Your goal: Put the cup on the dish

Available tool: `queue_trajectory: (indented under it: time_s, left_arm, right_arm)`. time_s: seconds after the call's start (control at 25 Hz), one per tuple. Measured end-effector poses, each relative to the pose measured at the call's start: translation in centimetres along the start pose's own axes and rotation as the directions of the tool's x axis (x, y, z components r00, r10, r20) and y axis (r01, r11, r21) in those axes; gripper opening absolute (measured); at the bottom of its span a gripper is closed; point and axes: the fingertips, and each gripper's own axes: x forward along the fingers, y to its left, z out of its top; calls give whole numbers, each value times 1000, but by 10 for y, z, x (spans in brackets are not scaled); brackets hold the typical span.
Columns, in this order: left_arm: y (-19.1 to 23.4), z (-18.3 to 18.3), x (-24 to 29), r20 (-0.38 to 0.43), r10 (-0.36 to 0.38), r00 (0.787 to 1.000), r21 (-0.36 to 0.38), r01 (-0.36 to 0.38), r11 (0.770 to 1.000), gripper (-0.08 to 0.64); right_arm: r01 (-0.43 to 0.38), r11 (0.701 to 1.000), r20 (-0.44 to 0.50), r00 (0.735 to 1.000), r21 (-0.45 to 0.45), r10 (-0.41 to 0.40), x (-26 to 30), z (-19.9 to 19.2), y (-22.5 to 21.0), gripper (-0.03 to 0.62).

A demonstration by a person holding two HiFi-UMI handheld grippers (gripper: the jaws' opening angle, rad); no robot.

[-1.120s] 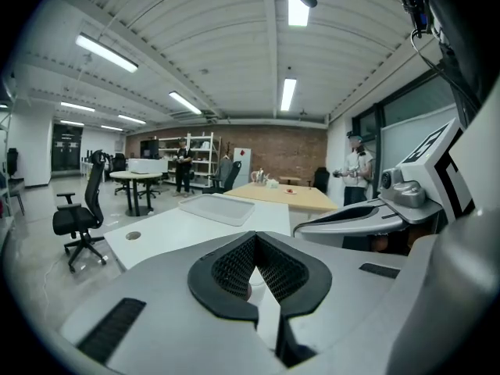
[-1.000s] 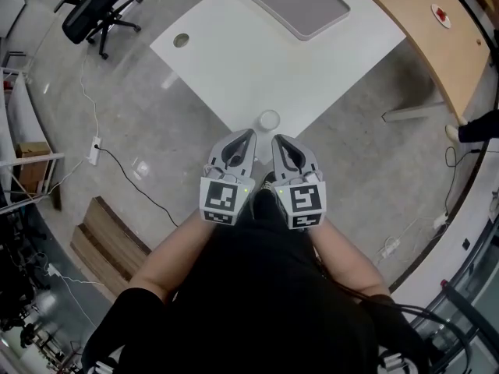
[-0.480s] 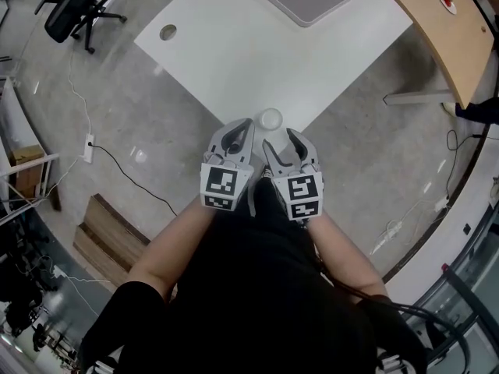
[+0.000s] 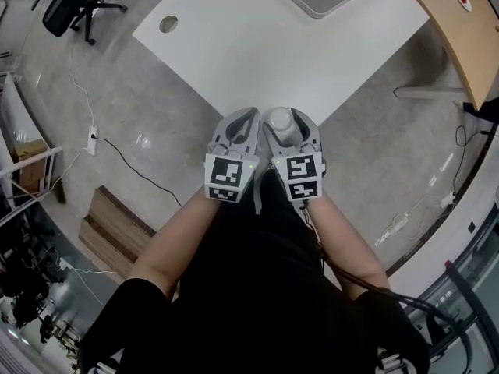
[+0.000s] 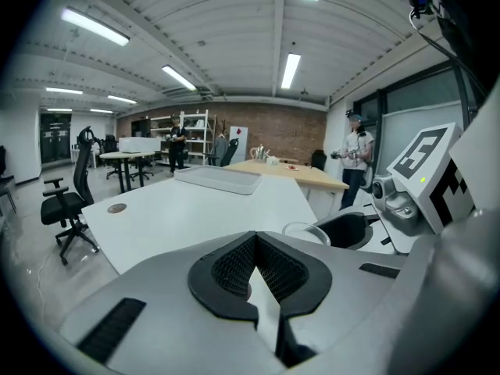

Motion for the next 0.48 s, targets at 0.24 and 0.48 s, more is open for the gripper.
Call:
queue_trajectory:
  time_s: [0.24,0.48]
  left_arm:
    - [5,-13,10,-23,-14,1000,-16,14,1000,5]
    - [11,-15,20,-30,-32,999,-25,32,999,5]
  right_arm:
    - [-4,1000,-15,1000,6,4,22,-3,-3,241]
    - [13,1000,14,1000,7,-13,35,4,-7,239]
